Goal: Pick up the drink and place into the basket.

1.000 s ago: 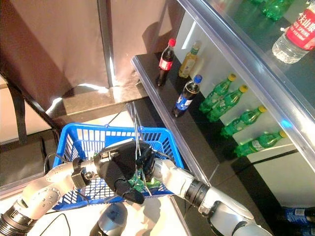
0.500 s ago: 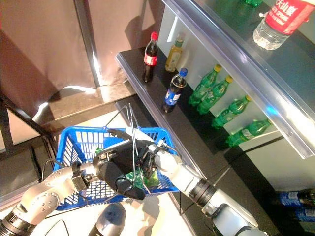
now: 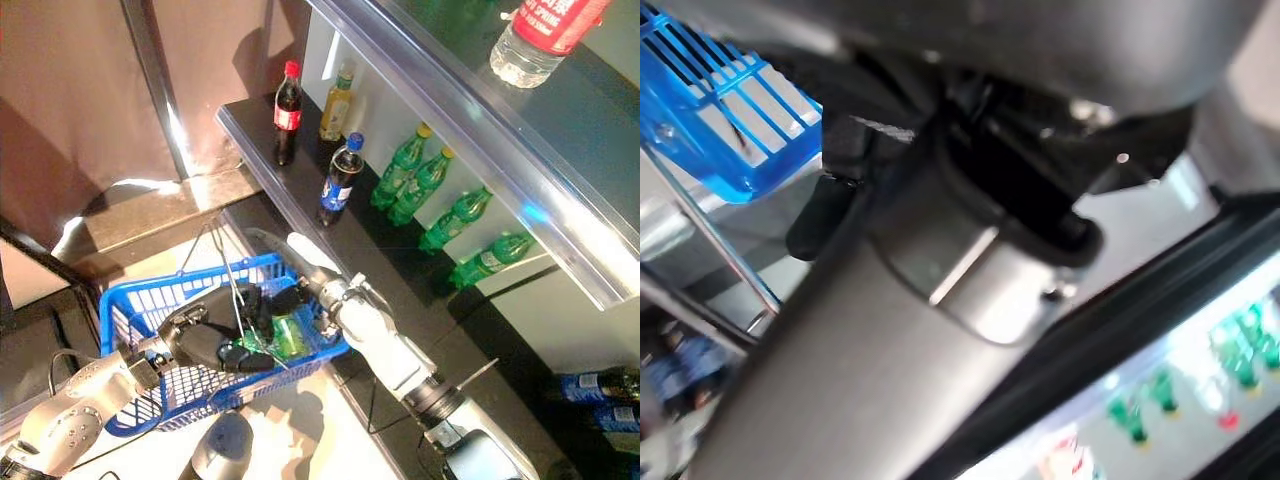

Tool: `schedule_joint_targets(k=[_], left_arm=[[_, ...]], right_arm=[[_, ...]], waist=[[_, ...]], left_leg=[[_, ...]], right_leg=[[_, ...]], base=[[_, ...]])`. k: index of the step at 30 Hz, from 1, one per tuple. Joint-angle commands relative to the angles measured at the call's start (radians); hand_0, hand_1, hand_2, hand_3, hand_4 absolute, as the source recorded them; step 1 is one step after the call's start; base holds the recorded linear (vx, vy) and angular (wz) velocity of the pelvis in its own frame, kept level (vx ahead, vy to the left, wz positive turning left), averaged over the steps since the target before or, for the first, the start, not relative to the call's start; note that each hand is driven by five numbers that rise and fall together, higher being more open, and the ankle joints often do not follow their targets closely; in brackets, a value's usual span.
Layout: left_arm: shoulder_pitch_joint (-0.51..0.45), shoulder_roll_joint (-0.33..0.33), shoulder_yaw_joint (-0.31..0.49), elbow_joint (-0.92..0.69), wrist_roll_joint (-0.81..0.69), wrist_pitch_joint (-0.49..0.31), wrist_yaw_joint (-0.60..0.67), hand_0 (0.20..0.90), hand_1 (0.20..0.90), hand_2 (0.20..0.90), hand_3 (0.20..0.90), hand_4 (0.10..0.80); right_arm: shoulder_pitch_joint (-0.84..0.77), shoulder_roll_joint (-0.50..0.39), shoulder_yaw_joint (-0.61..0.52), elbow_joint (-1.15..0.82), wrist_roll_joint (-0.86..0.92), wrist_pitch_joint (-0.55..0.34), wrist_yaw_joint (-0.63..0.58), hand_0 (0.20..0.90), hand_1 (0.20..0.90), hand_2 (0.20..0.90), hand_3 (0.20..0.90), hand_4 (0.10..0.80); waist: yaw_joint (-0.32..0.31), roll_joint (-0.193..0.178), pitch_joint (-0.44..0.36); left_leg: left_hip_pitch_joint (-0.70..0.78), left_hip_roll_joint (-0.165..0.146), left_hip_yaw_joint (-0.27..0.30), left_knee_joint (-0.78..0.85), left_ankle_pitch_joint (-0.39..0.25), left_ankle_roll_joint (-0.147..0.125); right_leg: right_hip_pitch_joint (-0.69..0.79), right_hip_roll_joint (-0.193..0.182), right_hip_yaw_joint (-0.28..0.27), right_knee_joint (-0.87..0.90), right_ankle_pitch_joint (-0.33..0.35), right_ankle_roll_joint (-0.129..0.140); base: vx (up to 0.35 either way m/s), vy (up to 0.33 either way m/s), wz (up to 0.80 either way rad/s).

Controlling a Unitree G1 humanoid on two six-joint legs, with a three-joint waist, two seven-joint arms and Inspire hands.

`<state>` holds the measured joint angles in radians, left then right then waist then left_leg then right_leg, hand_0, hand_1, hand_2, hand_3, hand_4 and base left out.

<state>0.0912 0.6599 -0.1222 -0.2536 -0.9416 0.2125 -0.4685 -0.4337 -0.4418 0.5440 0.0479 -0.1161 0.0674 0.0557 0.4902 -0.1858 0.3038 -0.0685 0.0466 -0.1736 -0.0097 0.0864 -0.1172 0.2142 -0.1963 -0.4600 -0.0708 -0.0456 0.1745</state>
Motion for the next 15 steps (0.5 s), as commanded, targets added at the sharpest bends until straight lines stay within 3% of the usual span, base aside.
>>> schedule_joint_targets(k=[1,8,15], left_arm=[[-0.150,-0.169,0.105,-0.240,-0.140,-0.399,-0.080,0.300,0.300,0.300,0.200,0.100],[-0.113,-0.194,0.151,-0.183,-0.097,-0.427,0.001,0.300,0.300,0.300,0.200,0.100],[-0.062,-0.227,0.209,-0.103,-0.035,-0.470,0.106,0.300,0.300,0.300,0.200,0.100]], right_arm=[[0.058,-0.040,-0.026,-0.091,0.050,-0.089,-0.063,0.900,0.900,0.900,0.900,0.800],[0.145,-0.032,-0.098,-0.113,0.075,-0.141,-0.122,0.900,0.900,0.900,0.900,0.800],[0.264,0.011,-0.176,-0.123,0.091,-0.211,-0.200,0.900,0.900,0.900,0.900,0.800]], waist=[[-0.017,0.073,-0.258],[-0.049,0.088,-0.265],[-0.116,0.117,-0.275]], left_leg=[[0.054,-0.022,-0.048,-0.078,0.025,0.045],[0.064,-0.020,-0.030,-0.078,0.020,0.050],[0.073,-0.006,0.030,-0.078,0.017,0.057]], right_leg=[[-0.039,0.030,-0.008,0.110,0.022,-0.054],[-0.038,0.030,0.006,0.110,0.018,-0.050],[-0.053,0.023,0.029,0.110,0.023,-0.040]], base=[[-0.005,-0.003,-0.15],[-0.003,0.003,-0.09],[-0.018,0.020,-0.17]])
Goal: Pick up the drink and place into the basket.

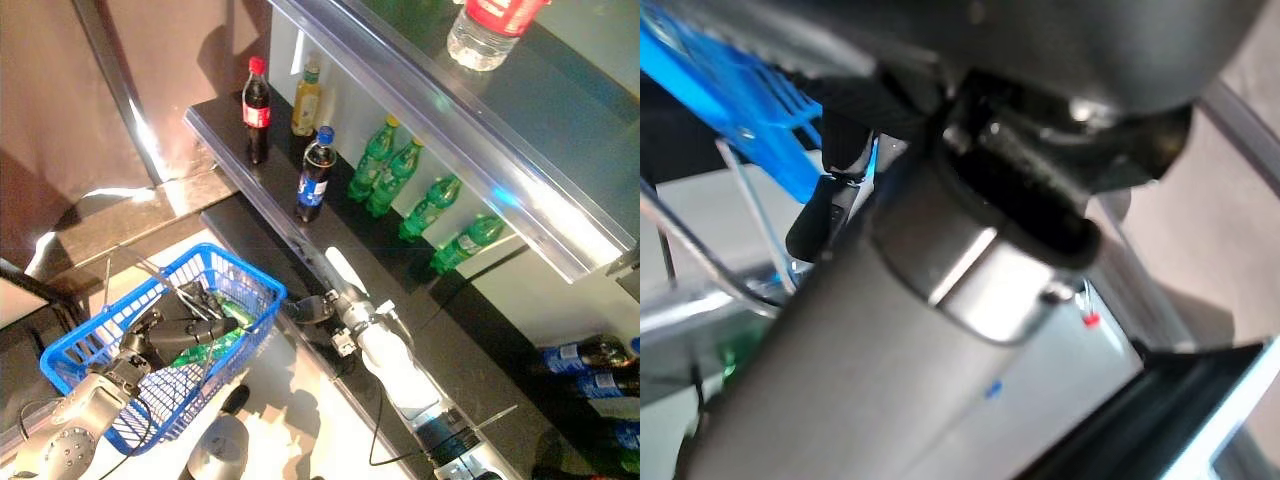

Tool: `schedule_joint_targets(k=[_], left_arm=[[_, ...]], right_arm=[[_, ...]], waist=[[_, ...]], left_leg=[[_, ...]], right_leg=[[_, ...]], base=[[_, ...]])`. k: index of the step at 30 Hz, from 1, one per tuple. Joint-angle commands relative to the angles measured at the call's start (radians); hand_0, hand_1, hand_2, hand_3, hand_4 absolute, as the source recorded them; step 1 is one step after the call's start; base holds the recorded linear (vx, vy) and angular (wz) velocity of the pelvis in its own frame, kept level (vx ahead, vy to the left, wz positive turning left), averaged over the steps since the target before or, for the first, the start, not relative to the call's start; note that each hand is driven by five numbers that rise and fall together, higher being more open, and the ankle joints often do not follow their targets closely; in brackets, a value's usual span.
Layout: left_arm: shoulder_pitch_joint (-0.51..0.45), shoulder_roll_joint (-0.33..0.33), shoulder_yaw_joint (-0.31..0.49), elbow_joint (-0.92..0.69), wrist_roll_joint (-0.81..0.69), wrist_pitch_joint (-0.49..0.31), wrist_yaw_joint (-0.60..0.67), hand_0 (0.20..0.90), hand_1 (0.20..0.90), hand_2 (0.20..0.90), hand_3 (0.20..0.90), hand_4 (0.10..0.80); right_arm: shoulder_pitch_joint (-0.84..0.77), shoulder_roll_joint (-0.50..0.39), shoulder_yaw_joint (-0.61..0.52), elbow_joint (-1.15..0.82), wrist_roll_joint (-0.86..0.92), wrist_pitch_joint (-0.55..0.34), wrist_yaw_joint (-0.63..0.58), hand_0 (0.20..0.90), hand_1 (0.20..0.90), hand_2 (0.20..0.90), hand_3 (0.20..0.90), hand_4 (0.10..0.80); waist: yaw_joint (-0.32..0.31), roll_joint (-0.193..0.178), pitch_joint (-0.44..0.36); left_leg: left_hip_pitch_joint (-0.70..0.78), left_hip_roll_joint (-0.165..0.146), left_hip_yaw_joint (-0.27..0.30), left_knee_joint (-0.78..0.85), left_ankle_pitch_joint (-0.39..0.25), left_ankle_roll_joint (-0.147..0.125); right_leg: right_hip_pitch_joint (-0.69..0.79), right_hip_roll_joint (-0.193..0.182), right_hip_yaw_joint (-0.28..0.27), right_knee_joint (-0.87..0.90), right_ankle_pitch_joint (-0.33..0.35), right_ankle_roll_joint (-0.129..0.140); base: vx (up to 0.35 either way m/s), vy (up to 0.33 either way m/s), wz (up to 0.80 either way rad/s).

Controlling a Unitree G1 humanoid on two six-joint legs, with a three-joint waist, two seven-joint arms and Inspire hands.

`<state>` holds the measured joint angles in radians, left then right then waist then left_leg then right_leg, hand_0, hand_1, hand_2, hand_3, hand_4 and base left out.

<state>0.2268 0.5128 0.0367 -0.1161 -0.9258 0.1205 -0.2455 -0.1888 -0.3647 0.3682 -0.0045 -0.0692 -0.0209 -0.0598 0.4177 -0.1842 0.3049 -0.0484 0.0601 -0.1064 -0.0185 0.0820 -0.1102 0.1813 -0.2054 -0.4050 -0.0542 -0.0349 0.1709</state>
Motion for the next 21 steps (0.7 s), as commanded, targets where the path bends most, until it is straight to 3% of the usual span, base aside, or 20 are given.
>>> schedule_joint_targets(k=[1,10,21], left_arm=[[-0.185,-0.088,0.065,-0.215,-0.030,-0.396,-0.092,0.300,0.300,0.300,0.200,0.100],[-0.125,-0.133,0.173,-0.013,0.031,-0.487,0.030,0.300,0.300,0.300,0.200,0.100],[-0.099,-0.171,0.246,0.219,0.063,-0.492,0.075,0.300,0.300,0.300,0.200,0.100]], right_arm=[[0.042,-0.058,-0.018,-0.063,0.058,-0.139,-0.101,0.900,0.900,0.900,0.900,0.800],[0.189,-0.034,-0.234,-0.012,0.148,-0.254,-0.185,0.900,0.900,0.900,0.900,0.800],[0.322,0.027,-0.463,0.127,0.272,-0.302,-0.277,0.900,0.900,0.900,0.900,0.800]], waist=[[-0.062,0.122,-0.277],[-0.200,0.163,-0.279],[-0.319,0.166,-0.277]], left_leg=[[0.058,-0.012,-0.011,-0.069,0.019,0.051],[0.095,0.039,0.184,-0.069,0.002,0.047],[0.139,0.055,0.306,-0.069,-0.028,0.045]], right_leg=[[-0.021,0.029,-0.020,0.091,0.014,-0.034],[-0.034,0.005,0.025,0.075,0.031,-0.017],[-0.059,-0.006,0.078,0.052,0.066,-0.016]], base=[[-0.017,0.019,-0.35],[-0.022,0.034,-0.55],[0.003,-0.001,-0.23]])
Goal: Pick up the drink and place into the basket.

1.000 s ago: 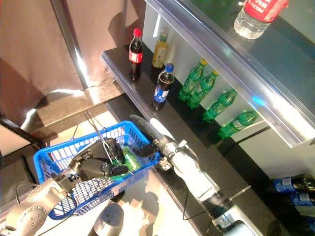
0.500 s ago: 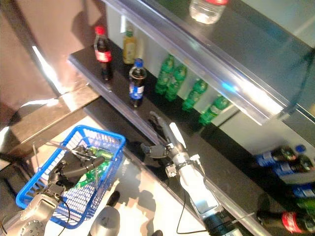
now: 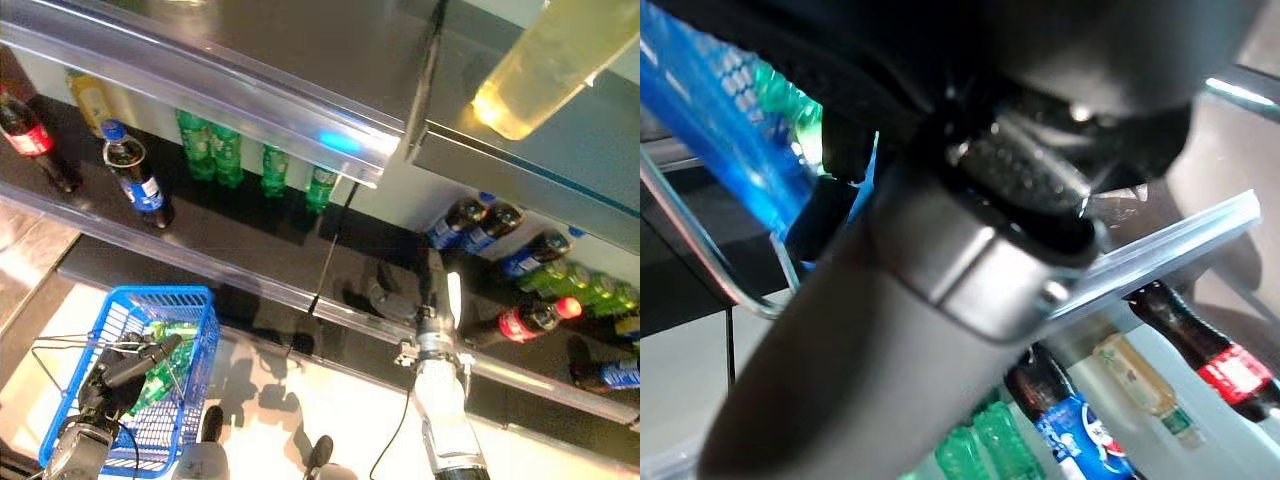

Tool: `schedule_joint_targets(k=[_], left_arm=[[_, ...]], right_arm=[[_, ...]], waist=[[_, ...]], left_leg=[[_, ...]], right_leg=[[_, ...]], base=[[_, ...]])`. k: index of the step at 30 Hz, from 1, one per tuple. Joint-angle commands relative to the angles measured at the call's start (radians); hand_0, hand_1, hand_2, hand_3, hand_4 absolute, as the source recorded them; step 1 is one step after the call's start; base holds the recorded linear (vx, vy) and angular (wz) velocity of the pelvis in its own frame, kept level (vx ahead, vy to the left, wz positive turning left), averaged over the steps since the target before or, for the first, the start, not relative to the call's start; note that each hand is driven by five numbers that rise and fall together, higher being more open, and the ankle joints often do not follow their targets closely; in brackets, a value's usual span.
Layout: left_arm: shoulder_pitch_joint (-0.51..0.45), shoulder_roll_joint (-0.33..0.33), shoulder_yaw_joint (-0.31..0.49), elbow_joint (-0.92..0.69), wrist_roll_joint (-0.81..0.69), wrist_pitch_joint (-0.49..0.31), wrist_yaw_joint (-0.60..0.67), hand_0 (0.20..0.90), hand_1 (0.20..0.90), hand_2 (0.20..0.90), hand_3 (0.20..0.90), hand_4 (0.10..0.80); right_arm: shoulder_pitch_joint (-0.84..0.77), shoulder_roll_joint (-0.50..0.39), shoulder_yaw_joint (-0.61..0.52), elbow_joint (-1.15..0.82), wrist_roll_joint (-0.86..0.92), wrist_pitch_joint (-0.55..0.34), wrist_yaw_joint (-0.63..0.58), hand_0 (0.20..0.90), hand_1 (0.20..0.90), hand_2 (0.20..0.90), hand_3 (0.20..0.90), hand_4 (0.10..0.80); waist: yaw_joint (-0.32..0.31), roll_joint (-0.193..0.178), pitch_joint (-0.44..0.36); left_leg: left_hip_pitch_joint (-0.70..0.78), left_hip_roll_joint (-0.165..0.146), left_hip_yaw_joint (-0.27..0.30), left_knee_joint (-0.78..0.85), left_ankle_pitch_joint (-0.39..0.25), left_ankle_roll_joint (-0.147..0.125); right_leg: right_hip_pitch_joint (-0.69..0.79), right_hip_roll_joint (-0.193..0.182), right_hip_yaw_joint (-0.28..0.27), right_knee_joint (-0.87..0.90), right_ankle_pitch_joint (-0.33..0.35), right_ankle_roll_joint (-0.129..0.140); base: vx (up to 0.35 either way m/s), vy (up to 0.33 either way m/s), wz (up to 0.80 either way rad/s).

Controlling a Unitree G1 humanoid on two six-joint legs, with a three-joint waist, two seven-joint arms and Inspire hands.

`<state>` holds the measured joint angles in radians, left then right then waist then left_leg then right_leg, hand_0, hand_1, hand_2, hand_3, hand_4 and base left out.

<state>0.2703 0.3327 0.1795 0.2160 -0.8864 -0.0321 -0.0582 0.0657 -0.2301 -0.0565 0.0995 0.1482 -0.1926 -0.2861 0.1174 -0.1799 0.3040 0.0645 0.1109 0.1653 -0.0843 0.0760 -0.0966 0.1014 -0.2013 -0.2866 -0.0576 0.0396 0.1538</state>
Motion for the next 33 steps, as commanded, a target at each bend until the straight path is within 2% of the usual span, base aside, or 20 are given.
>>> schedule_joint_targets(k=[1,6,13,24,33], left_arm=[[-0.143,0.009,0.105,-0.101,0.028,-0.332,-0.105,0.300,0.300,0.300,0.200,0.100],[-0.167,0.011,0.117,0.062,0.061,-0.327,-0.091,0.300,0.300,0.300,0.200,0.100],[-0.217,0.012,0.110,0.295,0.123,-0.298,-0.055,0.300,0.300,0.300,0.200,0.100],[-0.215,-0.014,0.100,0.547,0.147,-0.250,-0.014,0.300,0.300,0.300,0.200,0.100],[-0.213,-0.003,0.085,0.767,0.254,-0.209,-0.048,0.300,0.300,0.300,0.200,0.100]], right_arm=[[0.072,-0.104,-0.047,0.034,0.078,-0.124,-0.065,0.900,0.900,0.900,0.900,0.800],[0.104,-0.062,-0.123,0.170,0.145,-0.145,-0.050,0.900,0.900,0.900,0.900,0.800],[0.109,-0.053,-0.142,0.349,0.220,-0.113,-0.007,0.900,0.900,0.900,0.900,0.800],[0.092,-0.053,-0.124,0.626,0.221,-0.087,0.084,0.900,0.900,0.900,0.900,0.800],[0.058,-0.069,-0.105,0.946,0.190,-0.043,0.225,0.900,0.900,0.900,0.900,0.800]], waist=[[-0.023,0.162,-0.277],[-0.068,0.161,-0.278],[-0.104,0.164,-0.283],[-0.103,0.165,-0.277],[-0.084,0.165,-0.278]], left_leg=[[0.028,0.004,0.038,-0.003,-0.024,0.032],[0.047,-0.005,0.065,-0.003,-0.041,0.038],[0.067,-0.011,0.087,-0.003,-0.055,0.042],[0.072,-0.014,0.097,0.002,-0.065,0.044],[0.071,-0.021,0.091,0.001,-0.069,0.045]], right_leg=[[0.020,-0.011,-0.037,0.056,-0.008,0.001],[0.015,-0.017,-0.014,0.056,0.003,0.006],[0.011,-0.027,0.005,0.067,0.015,0.013],[0.014,-0.026,0.010,0.062,0.016,0.008],[0.020,-0.027,-0.002,0.057,0.012,0.003]], base=[[0.003,-0.011,-0.25],[0.011,-0.007,-0.15],[0.028,-0.003,-0.13],[0.006,-0.003,-0.05],[0.028,0.031,0.01]])
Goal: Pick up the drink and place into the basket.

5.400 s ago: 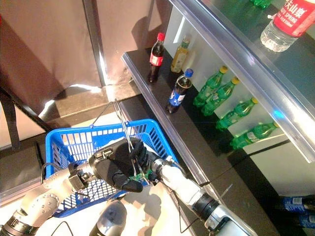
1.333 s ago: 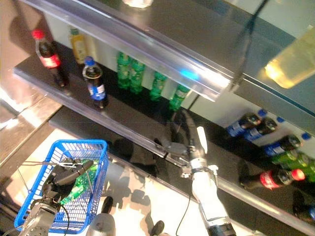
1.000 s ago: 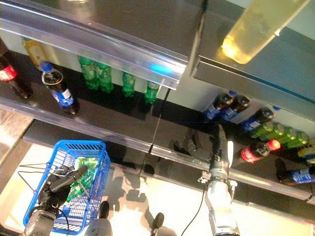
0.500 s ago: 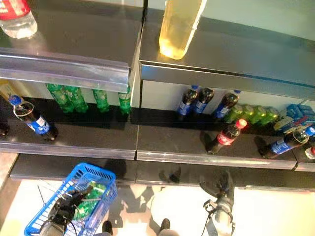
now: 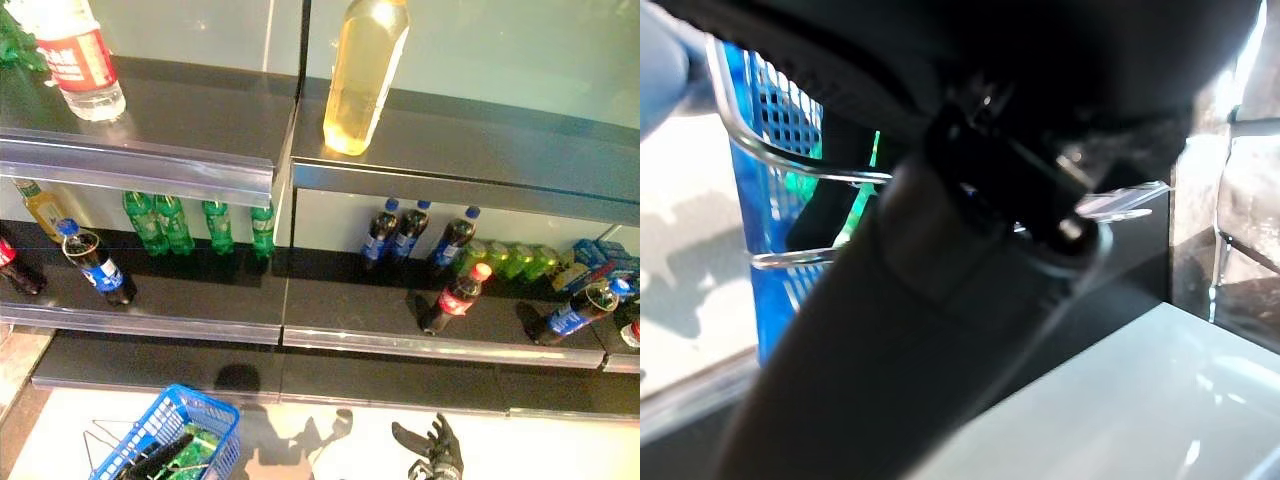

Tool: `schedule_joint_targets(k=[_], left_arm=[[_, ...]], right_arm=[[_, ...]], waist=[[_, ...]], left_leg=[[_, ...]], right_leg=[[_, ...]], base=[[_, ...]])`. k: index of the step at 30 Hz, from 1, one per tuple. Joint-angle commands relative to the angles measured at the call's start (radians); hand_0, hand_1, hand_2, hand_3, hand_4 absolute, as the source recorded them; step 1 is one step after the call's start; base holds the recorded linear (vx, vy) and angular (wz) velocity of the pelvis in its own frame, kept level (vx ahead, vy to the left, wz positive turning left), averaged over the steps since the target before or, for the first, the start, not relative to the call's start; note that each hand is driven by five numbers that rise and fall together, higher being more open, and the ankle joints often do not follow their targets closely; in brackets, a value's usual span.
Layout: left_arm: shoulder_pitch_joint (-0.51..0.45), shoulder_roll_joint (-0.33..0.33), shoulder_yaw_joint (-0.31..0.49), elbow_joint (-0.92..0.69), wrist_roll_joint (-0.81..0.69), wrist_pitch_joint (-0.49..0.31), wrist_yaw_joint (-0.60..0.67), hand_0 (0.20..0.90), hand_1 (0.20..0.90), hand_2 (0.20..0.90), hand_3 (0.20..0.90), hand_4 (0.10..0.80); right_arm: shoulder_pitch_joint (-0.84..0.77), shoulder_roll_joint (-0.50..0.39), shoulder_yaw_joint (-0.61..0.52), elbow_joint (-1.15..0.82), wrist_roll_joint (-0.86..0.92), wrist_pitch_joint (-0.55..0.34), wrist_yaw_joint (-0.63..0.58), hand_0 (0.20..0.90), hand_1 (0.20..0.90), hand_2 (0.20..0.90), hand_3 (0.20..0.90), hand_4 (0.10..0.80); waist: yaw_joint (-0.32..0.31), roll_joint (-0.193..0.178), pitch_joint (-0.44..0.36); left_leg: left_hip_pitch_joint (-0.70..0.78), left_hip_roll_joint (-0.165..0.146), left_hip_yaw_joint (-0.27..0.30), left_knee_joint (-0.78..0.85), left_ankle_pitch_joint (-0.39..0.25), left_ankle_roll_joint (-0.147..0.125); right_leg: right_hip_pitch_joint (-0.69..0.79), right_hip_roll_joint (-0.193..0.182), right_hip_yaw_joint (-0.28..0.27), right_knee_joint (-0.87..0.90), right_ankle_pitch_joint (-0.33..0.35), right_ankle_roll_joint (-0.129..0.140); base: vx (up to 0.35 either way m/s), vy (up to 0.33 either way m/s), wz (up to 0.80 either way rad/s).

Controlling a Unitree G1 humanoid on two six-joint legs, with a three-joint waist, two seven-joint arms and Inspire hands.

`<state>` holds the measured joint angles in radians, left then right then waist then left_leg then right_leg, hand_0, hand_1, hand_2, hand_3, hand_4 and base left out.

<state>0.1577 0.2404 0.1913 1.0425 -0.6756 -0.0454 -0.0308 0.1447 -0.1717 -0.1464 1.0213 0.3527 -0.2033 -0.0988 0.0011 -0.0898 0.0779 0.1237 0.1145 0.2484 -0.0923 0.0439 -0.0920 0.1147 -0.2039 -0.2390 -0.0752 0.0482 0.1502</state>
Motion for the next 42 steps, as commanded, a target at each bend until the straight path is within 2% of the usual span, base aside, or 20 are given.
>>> schedule_joint_targets(k=[1,5,9,11,12,14,15,17,18,20,21,24,26,27,28,29,32,34,36,42], left_arm=[[-0.100,0.090,0.073,-0.042,0.049,-0.193,-0.083,0.300,0.300,0.300,0.200,0.100],[-0.094,0.092,0.065,0.011,0.078,-0.189,-0.126,0.300,0.300,0.300,0.200,0.100],[-0.099,0.092,0.026,0.024,0.087,-0.180,-0.152,0.300,0.300,0.300,0.200,0.100],[-0.106,0.094,0.015,0.016,0.076,-0.182,-0.162,0.300,0.300,0.300,0.200,0.100],[-0.108,0.097,0.018,0.012,0.074,-0.178,-0.163,0.300,0.300,0.300,0.200,0.100],[-0.115,0.106,0.011,0.004,0.053,-0.174,-0.166,0.300,0.300,0.300,0.200,0.100],[-0.118,0.113,-0.004,0.007,0.025,-0.180,-0.170,0.300,0.300,0.300,0.200,0.100],[-0.122,0.111,-0.024,0.002,0.011,-0.188,-0.155,0.300,0.300,0.300,0.200,0.100],[-0.131,0.107,-0.032,0.003,0.004,-0.190,-0.143,0.300,0.300,0.300,0.200,0.100],[-0.142,0.104,-0.035,0.001,0.006,-0.191,-0.125,0.300,0.300,0.300,0.200,0.100],[-0.140,0.097,-0.029,-0.017,0.003,-0.185,-0.106,0.300,0.300,0.300,0.200,0.100],[-0.126,0.071,-0.021,-0.037,-0.001,-0.186,-0.124,0.300,0.300,0.300,0.200,0.100],[-0.129,0.052,-0.027,-0.039,0.014,-0.177,-0.135,0.300,0.300,0.300,0.200,0.100],[-0.133,0.041,-0.031,-0.035,0.007,-0.176,-0.139,0.300,0.300,0.300,0.200,0.100],[-0.135,0.023,-0.034,-0.028,-0.003,-0.180,-0.149,0.300,0.300,0.300,0.200,0.100],[-0.136,0.022,-0.034,-0.027,-0.004,-0.179,-0.150,0.300,0.300,0.300,0.200,0.100],[-0.136,0.008,-0.044,-0.004,0.013,-0.165,-0.179,0.300,0.300,0.300,0.200,0.100],[-0.134,0.009,-0.057,0.013,0.024,-0.153,-0.190,0.300,0.300,0.300,0.200,0.100],[-0.130,0.017,-0.071,0.044,0.052,-0.146,-0.206,0.300,0.300,0.300,0.200,0.100],[-0.128,0.035,-0.068,0.075,0.054,-0.134,-0.217,0.300,0.300,0.300,0.200,0.100]], right_arm=[[-0.025,-0.129,-0.013,0.051,-0.020,-0.025,0.049,0.900,0.900,0.900,0.900,0.800],[-0.030,-0.133,0.000,0.125,-0.064,0.001,0.061,0.900,0.900,0.900,0.900,0.800],[-0.024,-0.141,0.001,0.164,-0.079,0.007,0.060,0.900,0.900,0.900,0.900,0.800],[-0.028,-0.139,0.001,0.189,-0.077,0.011,0.067,0.900,0.900,0.900,0.900,0.800],[-0.029,-0.139,0.000,0.194,-0.085,0.014,0.073,0.900,0.900,0.900,0.900,0.800],[-0.033,-0.140,0.006,0.210,-0.099,0.013,0.089,0.900,0.900,0.900,0.900,0.800],[-0.035,-0.138,0.022,0.222,-0.093,0.008,0.093,0.900,0.900,0.900,0.900,0.800],[-0.041,-0.135,0.043,0.227,-0.072,0.013,0.095,0.900,0.900,0.900,0.900,0.800],[-0.047,-0.132,0.055,0.229,-0.069,0.016,0.090,0.900,0.900,0.900,0.900,0.800],[-0.055,-0.128,0.067,0.233,-0.084,0.026,0.089,0.900,0.900,0.900,0.900,0.800],[-0.061,-0.128,0.080,0.227,-0.092,0.041,0.089,0.900,0.900,0.900,0.900,0.800],[-0.066,-0.131,0.088,0.214,-0.095,0.055,0.091,0.900,0.900,0.900,0.900,0.800],[-0.064,-0.130,0.090,0.206,-0.107,0.076,0.078,0.900,0.900,0.900,0.900,0.800],[-0.063,-0.127,0.093,0.207,-0.108,0.078,0.069,0.900,0.900,0.900,0.900,0.800],[-0.063,-0.128,0.097,0.216,-0.124,0.074,0.074,0.900,0.900,0.900,0.900,0.800],[-0.064,-0.128,0.098,0.217,-0.124,0.072,0.073,0.900,0.900,0.900,0.900,0.800],[-0.073,-0.138,0.101,0.239,-0.142,0.071,0.080,0.900,0.900,0.900,0.900,0.800],[-0.078,-0.148,0.094,0.252,-0.118,0.081,0.087,0.900,0.900,0.900,0.900,0.800],[-0.088,-0.154,0.080,0.272,-0.107,0.085,0.104,0.900,0.900,0.900,0.900,0.800],[-0.090,-0.143,0.084,0.268,-0.128,0.078,0.118,0.900,0.900,0.900,0.900,0.800]], waist=[[0.035,0.075,-0.052],[0.048,0.072,-0.046],[0.040,0.070,-0.031],[0.034,0.066,-0.020],[0.035,0.067,-0.018],[0.030,0.075,-0.014],[0.016,0.083,-0.010],[0.004,0.090,-0.011],[0.003,0.091,-0.009],[0.005,0.092,-0.003],[0.017,0.099,0.001],[0.030,0.116,0.022],[0.028,0.117,0.035],[0.024,0.113,0.037],[0.019,0.103,0.039],[0.019,0.102,0.036],[0.017,0.099,0.022],[0.012,0.116,0.012],[0.006,0.130,-0.002],[0.014,0.127,-0.022]], left_leg=[[0.012,-0.025,0.009,0.009,-0.037,0.041],[0.009,-0.042,0.004,0.015,-0.043,0.053],[0.005,-0.079,-0.021,0.015,-0.057,0.078],[0.008,-0.097,-0.020,0.013,-0.071,0.086],[0.006,-0.096,-0.017,0.014,-0.070,0.089],[-0.003,-0.096,-0.020,0.016,-0.066,0.104],[-0.010,-0.096,-0.035,0.017,-0.061,0.117],[-0.025,-0.096,-0.059,0.018,-0.053,0.124],[-0.030,-0.095,-0.073,0.019,-0.047,0.121],[-0.033,-0.088,-0.082,0.023,-0.040,0.106],[-0.037,-0.067,-0.085,0.024,-0.030,0.086],[-0.086,-0.007,-0.069,0.043,0.024,0.014],[-0.128,0.028,-0.040,0.083,0.048,-0.011],[-0.131,0.026,-0.029,0.114,0.036,-0.007],[-0.117,0.000,-0.018,0.165,-0.009,0.008],[-0.120,-0.005,-0.018,0.172,-0.012,0.011],[-0.092,-0.059,-0.018,0.200,-0.077,0.036],[-0.069,-0.066,-0.034,0.149,-0.066,0.036],[-0.033,-0.057,-0.029,0.082,-0.048,0.032],[0.006,-0.065,-0.027,0.027,-0.046,0.045]], right_leg=[[0.007,-0.025,-0.052,0.075,0.005,0.007],[-0.001,-0.041,-0.061,0.103,0.019,0.014],[-0.035,-0.066,-0.018,0.097,0.059,0.027],[-0.069,-0.076,-0.002,0.109,0.095,0.045],[-0.073,-0.076,0.000,0.126,0.091,0.045],[-0.095,-0.050,0.032,0.210,0.061,0.037],[-0.121,-0.008,0.071,0.293,0.032,0.028],[-0.160,0.042,0.113,0.339,0.021,0.011],[-0.153,0.060,0.117,0.300,0.003,-0.006],[-0.130,0.079,0.101,0.239,-0.012,-0.024],[-0.108,0.085,0.079,0.198,-0.043,-0.042],[-0.075,0.101,0.060,0.149,-0.070,-0.062],[-0.057,0.091,0.044,0.129,-0.067,-0.071],[-0.053,0.079,0.029,0.118,-0.059,-0.075],[-0.041,0.059,0.005,0.098,-0.047,-0.080],[-0.043,0.058,0.002,0.094,-0.043,-0.080],[-0.041,0.044,-0.028,0.076,-0.025,-0.080],[-0.043,0.059,-0.024,0.081,-0.026,-0.079],[-0.039,0.068,-0.022,0.087,-0.035,-0.074],[-0.024,0.061,-0.028,0.092,-0.031,-0.050]], base=[[0.054,0.073,0.00],[0.059,0.119,-0.01],[-0.002,0.112,-0.04],[-0.100,0.033,-0.15],[-0.114,0.001,-0.18],[-0.135,-0.022,-0.26],[-0.185,-0.098,-0.35],[-0.191,-0.209,-0.30],[-0.155,-0.286,-0.20],[-0.132,-0.316,-0.07],[-0.137,-0.315,0.07],[-0.159,-0.207,0.15],[-0.220,-0.097,0.41],[-0.302,-0.079,0.60],[-0.213,-0.042,0.48],[-0.180,-0.012,0.38],[-0.118,0.073,0.23],[-0.068,0.136,-0.21],[-0.007,0.173,0.25],[0.033,0.084,0.24]])
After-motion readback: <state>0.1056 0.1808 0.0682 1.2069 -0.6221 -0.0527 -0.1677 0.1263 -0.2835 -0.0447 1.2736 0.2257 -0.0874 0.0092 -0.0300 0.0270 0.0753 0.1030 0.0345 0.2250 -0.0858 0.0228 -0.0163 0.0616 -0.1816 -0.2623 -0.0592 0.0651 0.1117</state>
